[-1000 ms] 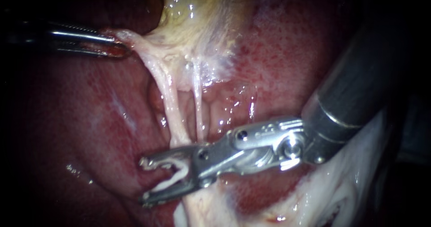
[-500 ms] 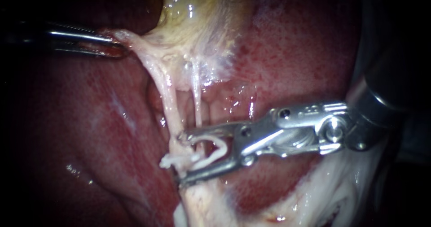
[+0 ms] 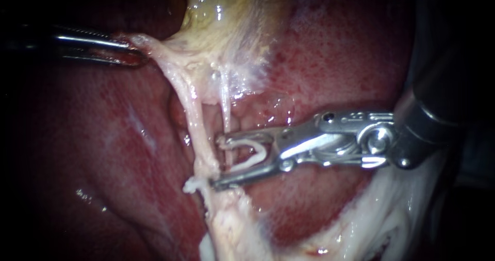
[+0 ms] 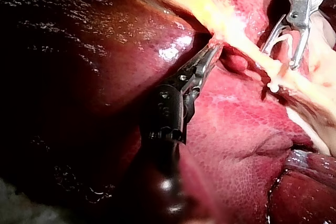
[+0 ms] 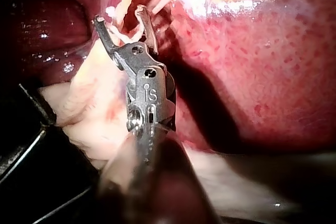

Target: Clipping second clip left tube

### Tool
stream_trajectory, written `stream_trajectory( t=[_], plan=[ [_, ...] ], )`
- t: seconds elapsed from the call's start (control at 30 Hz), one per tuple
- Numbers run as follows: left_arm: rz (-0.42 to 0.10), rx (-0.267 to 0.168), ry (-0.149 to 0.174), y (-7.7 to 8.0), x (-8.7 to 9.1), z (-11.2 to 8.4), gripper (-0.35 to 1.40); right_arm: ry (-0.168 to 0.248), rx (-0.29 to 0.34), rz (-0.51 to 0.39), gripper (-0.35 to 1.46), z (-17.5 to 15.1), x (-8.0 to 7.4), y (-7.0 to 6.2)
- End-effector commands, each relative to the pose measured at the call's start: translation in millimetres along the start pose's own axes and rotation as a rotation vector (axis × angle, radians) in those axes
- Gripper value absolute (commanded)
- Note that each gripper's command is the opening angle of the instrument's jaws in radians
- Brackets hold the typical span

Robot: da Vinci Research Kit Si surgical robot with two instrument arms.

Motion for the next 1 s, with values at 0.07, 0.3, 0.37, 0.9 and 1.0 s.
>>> stream_trajectory(
  t=[0.07,0.3,0.37,0.9,1.0],
  plan=[
    [0.000,0.001,0.000,0.0,-0.1,0.1,-0.35,0.001,0.011,0.010,0.50,0.9,-0.1,0.0],
    [0.000,0.001,0.000,0.0,-0.1,0.1,-0.35,0.013,0.045,0.032,0.50,2.7,0.3,-0.3],
    [0.000,0.001,0.000,0.0,-0.1,0.1,-0.35,0.015,0.053,0.032,0.50,3.1,0.5,-0.4],
    [0.000,0.003,-0.002,0.0,0.0,0.4,-0.35,0.097,0.174,0.086,0.50,5.1,0.8,-0.7],
    [0.000,0.004,-0.002,0.0,0.0,0.4,-0.35,0.093,0.196,0.083,0.50,5.1,0.9,-1.2]
  ],
)
